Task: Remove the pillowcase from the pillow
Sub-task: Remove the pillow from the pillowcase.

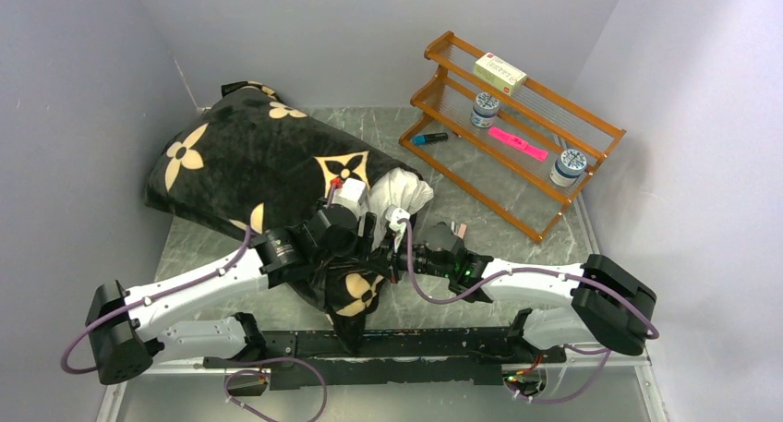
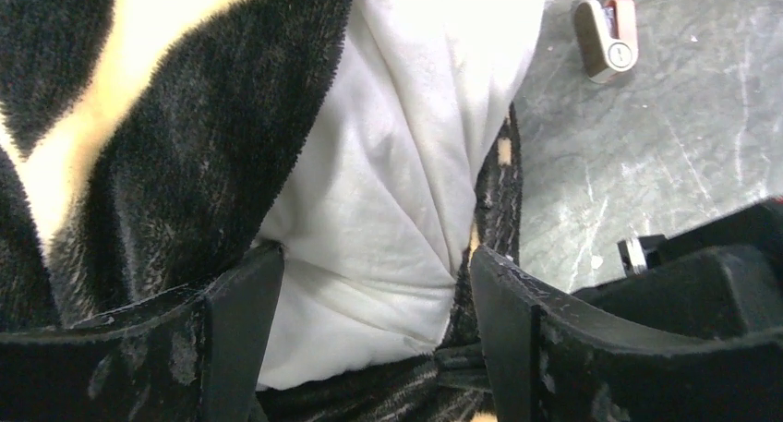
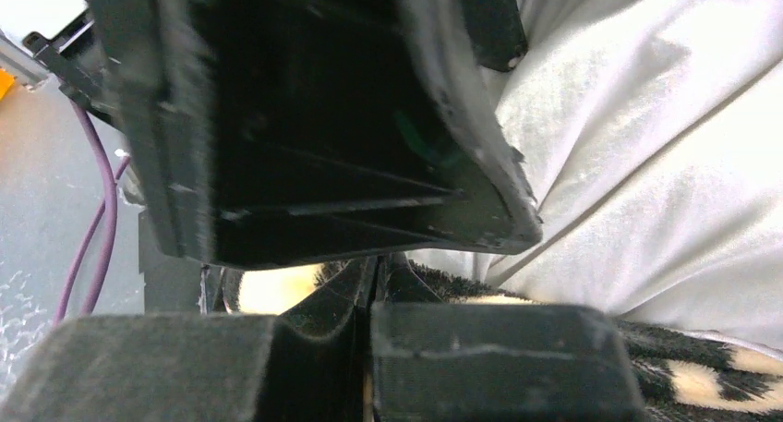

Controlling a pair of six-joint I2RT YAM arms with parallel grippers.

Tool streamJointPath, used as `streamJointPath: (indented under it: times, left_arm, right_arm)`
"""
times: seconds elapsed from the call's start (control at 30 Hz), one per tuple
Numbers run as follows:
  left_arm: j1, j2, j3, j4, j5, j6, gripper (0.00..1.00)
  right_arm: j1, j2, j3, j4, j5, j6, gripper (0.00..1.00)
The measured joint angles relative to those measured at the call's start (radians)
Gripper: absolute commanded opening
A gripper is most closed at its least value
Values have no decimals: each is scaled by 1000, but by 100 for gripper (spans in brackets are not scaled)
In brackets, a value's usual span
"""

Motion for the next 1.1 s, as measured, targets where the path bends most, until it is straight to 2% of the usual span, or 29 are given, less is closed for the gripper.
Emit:
streamJointPath:
  times: [0.27,0.37,0.47,0.6,0.77,0.9,1.1]
  left_arm:
    - [-4,68,-17,41,-64,-2,96]
    - [-4,80,-36,69,-80,2,95]
    - [-4,103,-50,102,-93,10,90]
    - [-1,141,-50,127,-105,26,73]
    - [8,171,-49,146,-119,59,35]
    - [20,155,-44,151,-103,82,6]
    - [65,135,-27,142,-48,115,5]
  right_arm:
    - [0,0,-16,14,1,7,0]
    - [1,0,-29,14,-3,17,0]
    - [3,-1,-39,15,0,24,0]
    - [3,-26,-56,26,16,32,0]
    - [3,-51,-63,23,31,33,1]
    - [3,-74,-63,11,40,40,14]
    - [16,-143,-62,-108,64,108,51]
